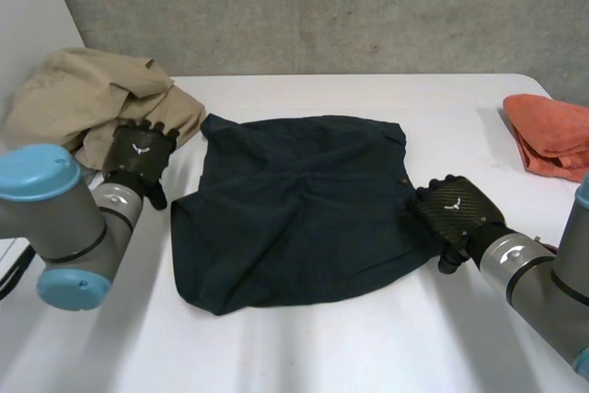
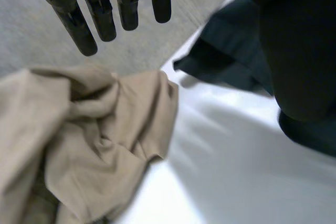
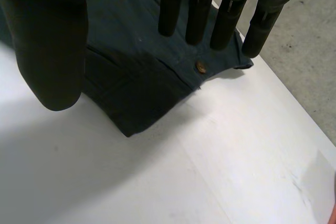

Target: Fold the laundry.

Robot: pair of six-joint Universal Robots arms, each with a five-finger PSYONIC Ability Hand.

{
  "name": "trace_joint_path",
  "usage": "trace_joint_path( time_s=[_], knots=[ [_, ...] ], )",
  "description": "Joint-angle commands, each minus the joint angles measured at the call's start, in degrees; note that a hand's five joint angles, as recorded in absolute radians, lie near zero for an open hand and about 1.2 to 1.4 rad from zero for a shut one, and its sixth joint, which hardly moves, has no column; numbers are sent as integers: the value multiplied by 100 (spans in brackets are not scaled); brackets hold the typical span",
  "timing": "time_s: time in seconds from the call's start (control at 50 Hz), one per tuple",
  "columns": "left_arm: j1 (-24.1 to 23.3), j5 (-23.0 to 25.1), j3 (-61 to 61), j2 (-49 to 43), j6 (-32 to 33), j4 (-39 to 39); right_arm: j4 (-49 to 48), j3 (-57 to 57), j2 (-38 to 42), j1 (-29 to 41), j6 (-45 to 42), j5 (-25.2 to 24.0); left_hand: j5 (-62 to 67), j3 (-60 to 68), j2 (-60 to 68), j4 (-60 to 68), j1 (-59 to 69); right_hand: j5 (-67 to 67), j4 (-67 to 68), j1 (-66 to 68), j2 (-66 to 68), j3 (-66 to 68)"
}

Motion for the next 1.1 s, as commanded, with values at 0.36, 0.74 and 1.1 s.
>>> trace_joint_path(
  time_s=[0.36,0.74,1.1],
  knots=[
    [-2735,-21,-2838,2666,-650,-537,-487,265,196,-114,68,-319,2484,2481,2476,2531,2615,5486,5529,5548,5627,5549],
    [-1356,-197,-2768,1513,-149,130,-434,406,187,-87,77,-283,2049,2046,2041,2096,2179,5486,5529,5548,5627,5549],
    [-987,-109,-2733,969,555,807,-434,406,55,-87,165,-178,5846,5843,5838,5893,5976,1800,1844,1863,1942,1863]
  ],
)
